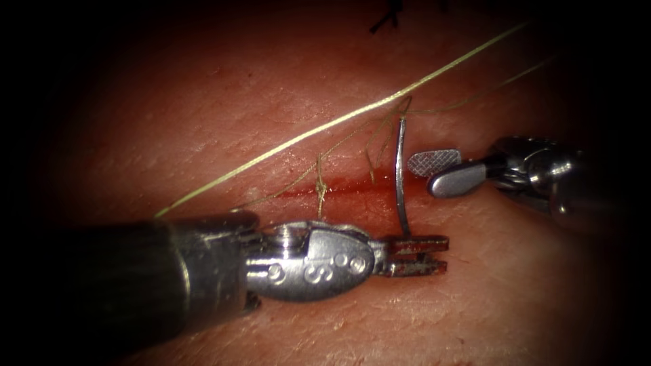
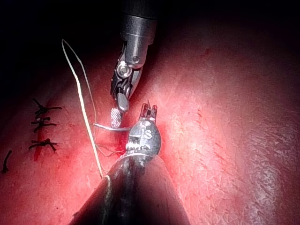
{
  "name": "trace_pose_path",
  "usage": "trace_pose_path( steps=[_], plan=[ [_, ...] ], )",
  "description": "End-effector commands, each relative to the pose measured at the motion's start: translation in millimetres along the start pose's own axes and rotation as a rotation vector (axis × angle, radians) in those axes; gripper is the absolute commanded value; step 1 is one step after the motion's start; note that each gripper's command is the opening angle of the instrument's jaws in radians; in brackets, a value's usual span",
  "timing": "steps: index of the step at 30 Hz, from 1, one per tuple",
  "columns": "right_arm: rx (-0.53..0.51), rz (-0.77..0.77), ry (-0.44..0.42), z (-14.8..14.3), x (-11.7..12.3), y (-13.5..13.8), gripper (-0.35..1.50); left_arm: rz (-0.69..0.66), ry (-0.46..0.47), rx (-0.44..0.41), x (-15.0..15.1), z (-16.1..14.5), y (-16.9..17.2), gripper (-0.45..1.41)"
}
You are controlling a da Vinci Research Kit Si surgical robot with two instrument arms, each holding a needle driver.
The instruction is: Wound Closure
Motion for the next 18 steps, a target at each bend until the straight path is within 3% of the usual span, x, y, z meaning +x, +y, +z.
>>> trace_pose_path(
  steps=[1, 11, 15, 16, 18],
  plan=[
    [0.013, -0.004, -0.010, 1.1, -0.4, 0.7, 1.13, 0.000, 0.001, 0.001, -0.4, 0.7, -0.1, -0.45],
    [-0.002, -0.004, 0.006, 1.8, -0.2, 1.2, 1.08, 0.007, -0.005, -0.001, -0.3, 0.9, 0.1, -0.45],
    [-0.004, -0.004, 0.010, 2.2, 0.0, 1.2, 0.96, 0.011, -0.006, -0.004, -0.4, 1.3, 0.4, -0.45],
    [-0.004, -0.004, 0.009, 2.2, -0.1, 1.3, 0.79, 0.011, -0.007, -0.009, -0.4, 1.3, 0.5, -0.45],
    [-0.003, 0.007, 0.007, 2.2, -0.2, 1.3, -0.22, 0.012, -0.006, -0.009, -0.4, 1.3, 0.5, -0.45]
  ],
)
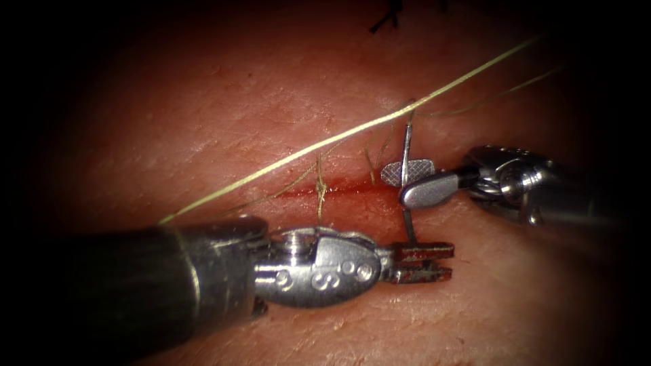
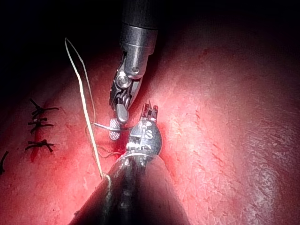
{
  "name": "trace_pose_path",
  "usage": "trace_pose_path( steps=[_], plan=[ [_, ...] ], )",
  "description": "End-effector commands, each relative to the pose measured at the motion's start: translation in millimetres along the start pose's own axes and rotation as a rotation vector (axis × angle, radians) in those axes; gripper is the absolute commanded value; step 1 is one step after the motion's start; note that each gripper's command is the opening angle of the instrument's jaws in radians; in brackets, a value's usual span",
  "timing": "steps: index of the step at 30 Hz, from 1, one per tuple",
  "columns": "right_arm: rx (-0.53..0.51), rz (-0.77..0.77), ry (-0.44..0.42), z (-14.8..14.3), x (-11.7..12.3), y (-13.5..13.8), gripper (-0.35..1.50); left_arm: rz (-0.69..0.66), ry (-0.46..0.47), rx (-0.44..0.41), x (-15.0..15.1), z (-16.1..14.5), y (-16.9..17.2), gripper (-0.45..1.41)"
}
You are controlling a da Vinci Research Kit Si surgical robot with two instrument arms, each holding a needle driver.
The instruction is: Wound Closure
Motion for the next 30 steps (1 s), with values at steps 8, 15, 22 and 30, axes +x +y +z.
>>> trace_pose_path(
  steps=[8, 15, 22, 30],
  plan=[
    [-0.006, -0.029, 0.002, -0.2, 0.2, 0.9, -0.35, -0.071, -0.014, 0.017, -0.3, 0.8, -1.0, 0.36],
    [-0.051, -0.161, 0.036, -1.8, 1.6, 1.6, -0.35, -0.228, -0.041, 0.032, -1.2, 0.7, -1.9, 0.66],
    [-0.108, -0.368, 0.079, -2.2, 3.9, 2.0, -0.35, -0.329, -0.084, -0.015, -4.5, -1.3, -2.3, 0.32],
    [-0.119, -0.657, 0.086, -2.1, 3.7, 1.7, -0.35, -0.491, -0.096, -0.017, -7.4, -1.4, -4.5, -0.40]
  ],
)
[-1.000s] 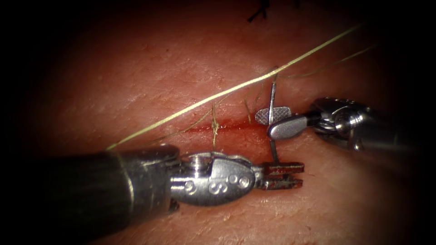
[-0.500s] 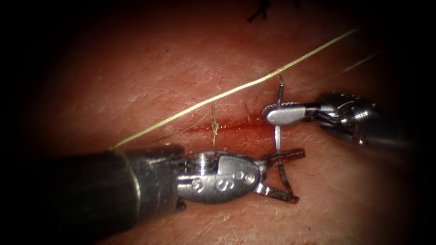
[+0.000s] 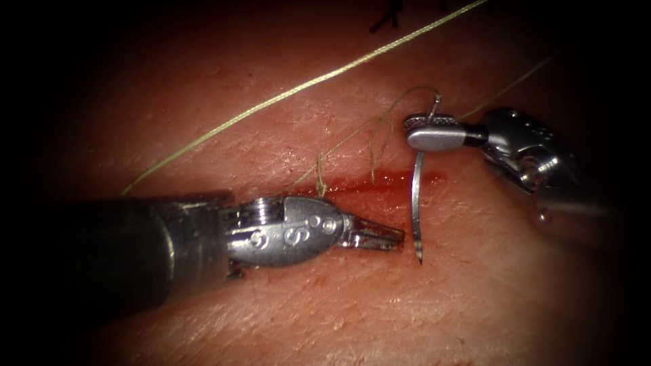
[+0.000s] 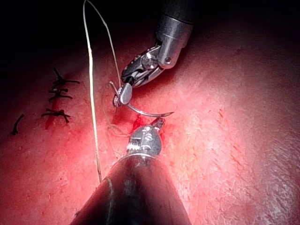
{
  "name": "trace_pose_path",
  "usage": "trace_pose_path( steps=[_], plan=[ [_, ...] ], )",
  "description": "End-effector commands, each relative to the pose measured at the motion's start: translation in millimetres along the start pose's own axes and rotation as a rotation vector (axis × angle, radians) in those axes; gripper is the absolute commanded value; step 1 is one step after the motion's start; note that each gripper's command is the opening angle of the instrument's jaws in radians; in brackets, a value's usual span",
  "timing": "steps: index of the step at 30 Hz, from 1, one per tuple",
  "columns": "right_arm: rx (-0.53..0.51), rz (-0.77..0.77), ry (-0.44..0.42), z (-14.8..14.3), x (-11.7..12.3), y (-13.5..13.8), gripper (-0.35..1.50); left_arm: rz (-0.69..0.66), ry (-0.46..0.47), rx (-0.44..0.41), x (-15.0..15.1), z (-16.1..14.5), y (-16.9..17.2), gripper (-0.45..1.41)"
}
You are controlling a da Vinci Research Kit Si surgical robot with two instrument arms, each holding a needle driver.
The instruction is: Wound Closure
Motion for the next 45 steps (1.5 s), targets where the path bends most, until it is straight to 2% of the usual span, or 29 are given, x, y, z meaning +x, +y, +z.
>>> trace_pose_path(
  steps=[1, 5, 14, 22, 28, 35, 45],
  plan=[
    [0.003, -0.063, 0.004, 0.4, -0.8, 0.1, -0.35, -0.024, -0.002, 0.000, -0.5, 0.8, -0.9, -0.45],
    [0.002, -0.151, 0.011, 0.5, -0.8, -0.4, -0.35, -0.117, -0.015, 0.003, -2.0, 1.5, -2.8, -0.45],
    [0.003, -0.338, 0.020, 0.7, -0.5, -0.5, -0.35, -0.118, -0.146, 0.009, -5.9, 2.8, -4.3, -0.45],
    [-0.033, -0.526, -0.015, 2.0, 0.8, -0.2, -0.35, -0.120, -0.159, 0.011, -6.7, 2.7, -5.5, -0.45],
    [-0.043, -0.643, -0.041, 2.2, 0.9, 0.1, -0.35, -0.118, -0.162, 0.014, -7.0, 2.7, -6.3, -0.45],
    [-0.045, -0.826, -0.070, 2.7, 0.7, -0.2, -0.35, -0.101, -0.183, 0.022, -9.2, 3.4, -7.5, -0.45],
    [-0.037, -0.909, -0.089, 4.3, -0.1, -1.2, -0.35, -0.093, -0.209, 0.026, -10.3, 3.6, -8.7, -0.45]
  ],
)
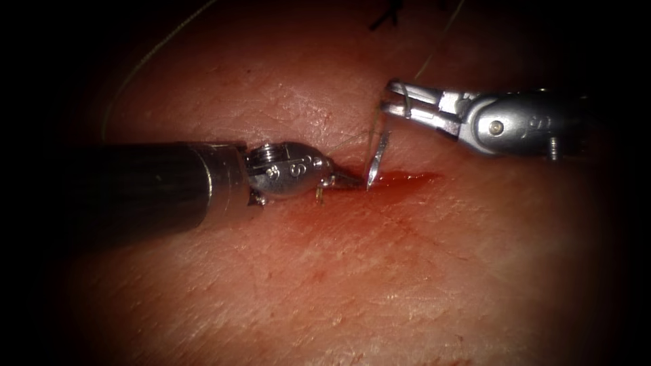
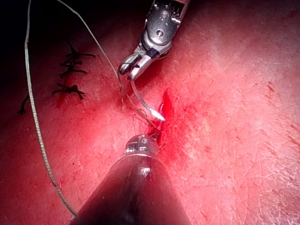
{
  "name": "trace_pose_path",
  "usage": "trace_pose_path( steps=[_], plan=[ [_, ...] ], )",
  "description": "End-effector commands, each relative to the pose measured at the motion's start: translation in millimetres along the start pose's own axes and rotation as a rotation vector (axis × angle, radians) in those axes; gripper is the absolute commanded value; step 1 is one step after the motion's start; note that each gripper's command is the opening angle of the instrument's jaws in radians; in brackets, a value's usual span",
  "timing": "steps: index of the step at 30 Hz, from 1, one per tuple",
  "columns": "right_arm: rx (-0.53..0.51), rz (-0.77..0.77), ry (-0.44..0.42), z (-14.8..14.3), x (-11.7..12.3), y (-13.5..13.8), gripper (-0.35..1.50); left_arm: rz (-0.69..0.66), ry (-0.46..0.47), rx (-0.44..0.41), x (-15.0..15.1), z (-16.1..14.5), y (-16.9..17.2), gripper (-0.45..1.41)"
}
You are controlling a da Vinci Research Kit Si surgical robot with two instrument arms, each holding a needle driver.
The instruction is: Wound Closure
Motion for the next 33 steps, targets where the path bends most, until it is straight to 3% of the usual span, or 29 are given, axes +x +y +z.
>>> trace_pose_path(
  steps=[1, 7, 12, 22, 27, 33],
  plan=[
    [0.001, -0.020, 0.004, 0.8, -0.5, 0.1, -0.35, 0.002, -0.004, -0.003, -0.1, 0.8, 0.0, -0.45],
    [0.000, -0.035, 0.002, 0.7, -0.4, 0.4, -0.35, 0.011, -0.039, -0.052, -0.6, 1.5, 1.3, -0.45],
    [-0.003, -0.055, 0.000, 0.7, -0.1, 0.7, -0.35, 0.022, -0.066, -0.146, -0.4, 1.5, 2.3, -0.45],
    [-0.007, -0.065, 0.001, 0.5, 0.0, 0.8, -0.35, -0.021, -0.054, -0.248, 1.3, 0.7, 1.5, -0.45],
    [-0.005, -0.066, 0.007, 0.2, 0.1, 0.5, -0.35, -0.045, -0.035, -0.283, 1.4, 1.5, 1.9, -0.03],
    [0.048, -0.112, 0.003, 0.2, -0.1, 0.5, -0.35, -0.061, -0.038, -0.278, 1.1, 1.0, 1.6, 0.20]
  ],
)
